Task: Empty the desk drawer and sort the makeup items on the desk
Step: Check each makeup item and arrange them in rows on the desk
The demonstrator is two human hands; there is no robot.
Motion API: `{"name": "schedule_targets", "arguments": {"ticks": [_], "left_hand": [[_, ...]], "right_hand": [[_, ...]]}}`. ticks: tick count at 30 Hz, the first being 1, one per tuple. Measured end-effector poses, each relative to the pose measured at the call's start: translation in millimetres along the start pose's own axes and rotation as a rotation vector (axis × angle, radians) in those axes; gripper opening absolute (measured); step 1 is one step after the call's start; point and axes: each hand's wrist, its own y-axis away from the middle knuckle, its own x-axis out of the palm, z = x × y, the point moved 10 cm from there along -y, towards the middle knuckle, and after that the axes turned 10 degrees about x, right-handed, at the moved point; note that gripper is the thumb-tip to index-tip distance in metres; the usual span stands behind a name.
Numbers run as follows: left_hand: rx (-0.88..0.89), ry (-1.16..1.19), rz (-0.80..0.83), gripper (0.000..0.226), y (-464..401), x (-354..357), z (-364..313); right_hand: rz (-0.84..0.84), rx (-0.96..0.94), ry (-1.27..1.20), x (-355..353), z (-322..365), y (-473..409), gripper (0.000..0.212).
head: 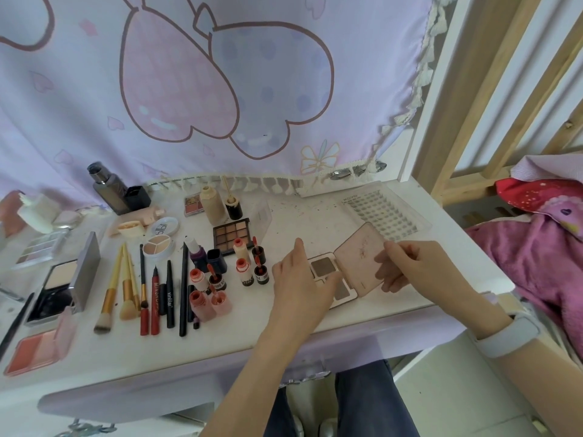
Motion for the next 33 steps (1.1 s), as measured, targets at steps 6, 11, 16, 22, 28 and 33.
{"name": "schedule_targets", "arguments": {"ticks": [6,11,16,22,28,33], "left_hand": [[0.065,-0.407,0.122,0.097,3,5,-3],[0.265,-0.388,-0.065,0.072,10,-5,-22],[0.342,-0.401,-0.049,0.051,13,7,-17],[0.410,-0.588,-0.119,0.041,12,6,-6],[0.428,-0.678,-0.088,0.044,10,10,-5],[0.401,-0.715,-0.050,0.046,7,13,0]], "right_hand": [[-0.012,0.042,-0.133,1,-7,-2,0.030],[-0.051,0.021,-0.160,11,4,-22,0.031],[-0.031,0.020,-0.133,32,24,-55,0.033],[0.008,0.023,-0.102,52,45,-80,0.030],[0.002,0.045,-0.069,54,47,-89,0.026],[0.069,0.055,-0.126,58,47,-85,0.027]]}}
